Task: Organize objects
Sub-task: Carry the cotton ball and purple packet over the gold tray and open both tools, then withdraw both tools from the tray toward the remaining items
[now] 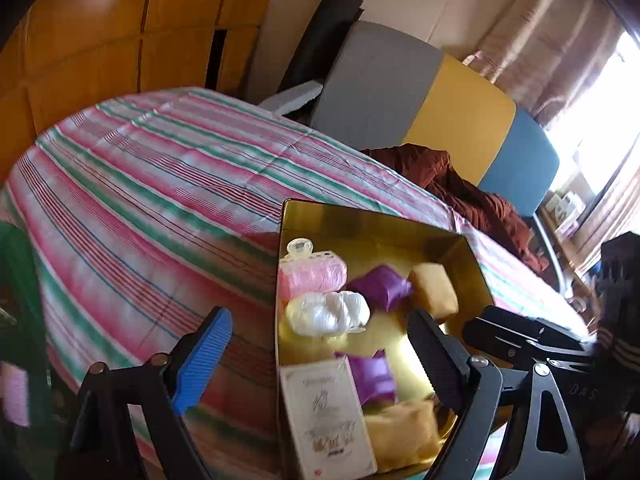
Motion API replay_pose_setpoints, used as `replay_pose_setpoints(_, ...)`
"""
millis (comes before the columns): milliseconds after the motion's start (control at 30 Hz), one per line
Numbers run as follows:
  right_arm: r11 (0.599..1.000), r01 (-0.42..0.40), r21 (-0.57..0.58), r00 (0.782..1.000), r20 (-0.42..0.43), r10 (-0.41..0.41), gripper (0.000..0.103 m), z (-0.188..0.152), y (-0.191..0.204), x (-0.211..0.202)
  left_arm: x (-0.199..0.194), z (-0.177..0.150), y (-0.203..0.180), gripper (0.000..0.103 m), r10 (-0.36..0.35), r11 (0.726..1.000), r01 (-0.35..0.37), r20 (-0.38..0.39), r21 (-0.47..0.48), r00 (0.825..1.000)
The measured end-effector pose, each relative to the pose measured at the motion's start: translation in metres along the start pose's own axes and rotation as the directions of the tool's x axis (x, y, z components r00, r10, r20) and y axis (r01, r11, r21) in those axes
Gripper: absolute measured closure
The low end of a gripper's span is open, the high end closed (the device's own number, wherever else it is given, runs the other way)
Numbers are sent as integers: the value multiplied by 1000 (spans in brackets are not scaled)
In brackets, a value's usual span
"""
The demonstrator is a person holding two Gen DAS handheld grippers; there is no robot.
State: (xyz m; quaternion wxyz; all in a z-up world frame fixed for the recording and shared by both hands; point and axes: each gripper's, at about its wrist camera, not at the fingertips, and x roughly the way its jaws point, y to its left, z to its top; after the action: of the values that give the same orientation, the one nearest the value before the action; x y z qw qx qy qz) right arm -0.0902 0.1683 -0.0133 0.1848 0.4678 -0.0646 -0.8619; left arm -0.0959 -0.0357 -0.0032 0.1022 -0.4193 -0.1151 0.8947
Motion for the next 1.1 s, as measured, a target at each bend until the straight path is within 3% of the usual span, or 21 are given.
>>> replay_pose_setpoints(267,989,145,-19,988,50,-144,29,-39,4,-21,-19,-35,-24,6,91,989,-101,90,110,992)
replay_pose_setpoints(333,986,165,-8,984,67,-165,19,-47,3,-26,-23,-39,-27,4,102,987,-114,106,112,989)
replay_pose_setpoints(567,961,276,-12,952,137,-272,17,-70,5,-42,-37,-51,-44,1,118,978,-142,157,153,981)
replay_pose_setpoints(667,946,325,-2,932,170,-320,0,-79,5,-48,-41,-59,-53,0,123,971,-154,169,183,978)
replay_pose_setpoints(1100,917,372,144,898,193,-395,0,-111,-33,-82,-46,-82,-76,0,108,949,-150,163,276,981)
